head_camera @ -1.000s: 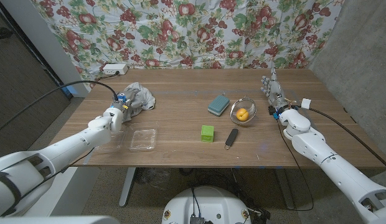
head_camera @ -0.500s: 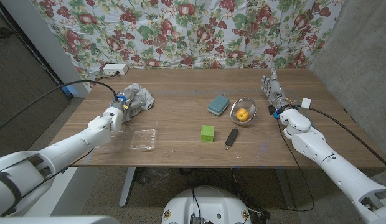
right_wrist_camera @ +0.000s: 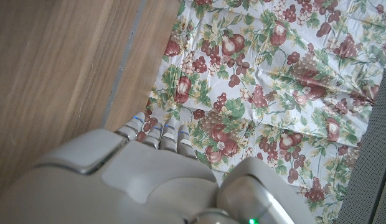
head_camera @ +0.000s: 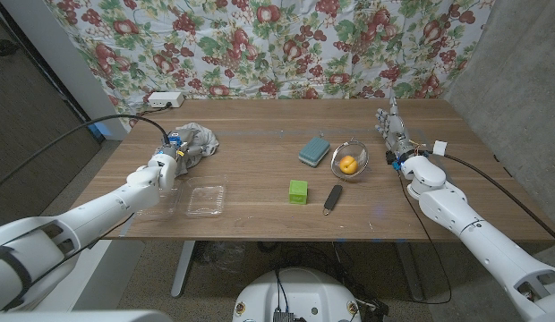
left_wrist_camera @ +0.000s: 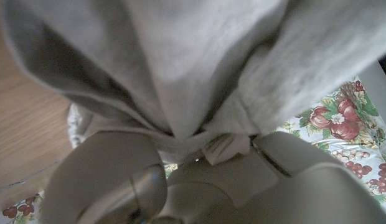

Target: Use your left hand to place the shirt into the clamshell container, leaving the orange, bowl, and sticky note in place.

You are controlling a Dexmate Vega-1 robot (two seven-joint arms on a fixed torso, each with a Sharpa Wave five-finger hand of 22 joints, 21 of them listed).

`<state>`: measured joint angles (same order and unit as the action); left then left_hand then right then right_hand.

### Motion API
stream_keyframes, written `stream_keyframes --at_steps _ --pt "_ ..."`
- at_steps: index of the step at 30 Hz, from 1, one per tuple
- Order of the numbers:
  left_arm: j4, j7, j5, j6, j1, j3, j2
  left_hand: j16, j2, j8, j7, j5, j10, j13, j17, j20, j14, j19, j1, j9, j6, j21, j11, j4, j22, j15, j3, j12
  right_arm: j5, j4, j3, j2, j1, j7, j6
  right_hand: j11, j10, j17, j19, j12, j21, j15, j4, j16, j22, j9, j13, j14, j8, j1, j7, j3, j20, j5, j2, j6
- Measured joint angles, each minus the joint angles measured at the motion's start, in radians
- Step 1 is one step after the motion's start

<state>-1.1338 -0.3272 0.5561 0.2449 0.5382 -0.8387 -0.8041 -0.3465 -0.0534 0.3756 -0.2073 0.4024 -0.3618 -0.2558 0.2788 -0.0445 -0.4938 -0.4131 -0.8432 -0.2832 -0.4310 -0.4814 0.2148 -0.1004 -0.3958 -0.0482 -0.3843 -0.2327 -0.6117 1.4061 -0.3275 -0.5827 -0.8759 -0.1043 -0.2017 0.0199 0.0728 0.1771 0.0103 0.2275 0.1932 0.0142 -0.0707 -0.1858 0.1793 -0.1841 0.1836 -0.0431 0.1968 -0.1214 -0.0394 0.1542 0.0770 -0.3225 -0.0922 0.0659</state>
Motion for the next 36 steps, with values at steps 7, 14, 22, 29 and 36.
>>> stream_keyframes --at_steps 7,14,22,29,36 --pt "0.003 -0.01 0.0 -0.004 0.002 0.0 0.003 -0.087 -0.048 0.078 -0.011 -0.142 -0.137 -0.251 0.233 0.001 -0.056 0.017 -0.176 -0.131 -0.022 -0.226 0.001 0.099 -0.188 -0.013 -0.099 -0.137 0.0 -0.001 0.0 0.0 0.001 -0.001 0.0 0.0 0.0 0.0 0.0 0.0 0.0 0.0 0.0 0.0 0.0 0.0 0.0 0.0 0.0 0.0 0.0 0.0 0.0 0.006 0.0 0.0" --pt "0.008 -0.029 0.0 -0.013 0.003 0.0 0.008 -0.175 -0.061 0.189 -0.002 -0.203 -0.165 -0.356 0.433 0.005 -0.067 0.009 -0.319 -0.242 -0.041 -0.349 -0.01 0.108 -0.192 -0.001 -0.108 -0.283 0.001 0.001 0.002 -0.001 -0.001 -0.003 0.0 0.0 0.0 0.0 0.0 0.0 0.0 0.0 0.0 0.0 0.0 0.0 0.0 0.0 0.0 0.0 0.0 0.0 0.0 0.006 0.0 0.0" --pt "0.013 -0.069 -0.005 -0.026 0.011 0.005 0.014 -0.179 -0.072 0.27 0.023 -0.219 -0.206 -0.356 0.786 0.002 -0.095 0.012 -0.406 -0.242 -0.065 -0.598 -0.05 0.108 -0.131 0.026 -0.108 -0.345 -0.001 0.006 0.007 -0.004 -0.007 -0.005 0.0 0.0 0.0 0.0 0.0 0.0 0.0 0.0 0.0 0.0 0.0 0.0 0.0 0.0 0.0 0.0 0.0 0.0 0.0 0.006 0.0 0.0" --pt "0.01 -0.094 -0.01 -0.037 0.017 0.014 0.013 -0.144 -0.087 0.364 0.028 -0.219 -0.238 -0.356 0.835 0.007 -0.163 0.019 -0.423 -0.241 -0.071 -0.689 -0.061 0.098 -0.136 0.034 -0.098 -0.386 -0.004 0.007 0.009 -0.005 -0.009 -0.006 -0.003 0.0 0.0 0.0 0.0 0.0 0.0 0.0 0.0 0.0 0.0 0.0 0.0 0.0 0.0 0.004 0.0 0.0 0.0 0.006 -0.004 0.0" --pt "-0.004 -0.115 -0.012 -0.036 0.023 0.023 0.009 -0.133 -0.095 0.416 0.037 -0.22 -0.248 -0.356 0.857 0.007 -0.185 0.019 -0.433 -0.241 -0.095 -0.704 -0.05 0.078 -0.137 0.034 -0.099 -0.443 -0.005 0.002 0.01 -0.003 -0.01 -0.005 -0.009 0.0 0.0 0.0 0.0 0.0 0.0 0.0 0.0 0.0 0.0 0.0 0.0 0.0 0.0 0.004 0.0 0.0 0.0 0.006 -0.004 0.0"
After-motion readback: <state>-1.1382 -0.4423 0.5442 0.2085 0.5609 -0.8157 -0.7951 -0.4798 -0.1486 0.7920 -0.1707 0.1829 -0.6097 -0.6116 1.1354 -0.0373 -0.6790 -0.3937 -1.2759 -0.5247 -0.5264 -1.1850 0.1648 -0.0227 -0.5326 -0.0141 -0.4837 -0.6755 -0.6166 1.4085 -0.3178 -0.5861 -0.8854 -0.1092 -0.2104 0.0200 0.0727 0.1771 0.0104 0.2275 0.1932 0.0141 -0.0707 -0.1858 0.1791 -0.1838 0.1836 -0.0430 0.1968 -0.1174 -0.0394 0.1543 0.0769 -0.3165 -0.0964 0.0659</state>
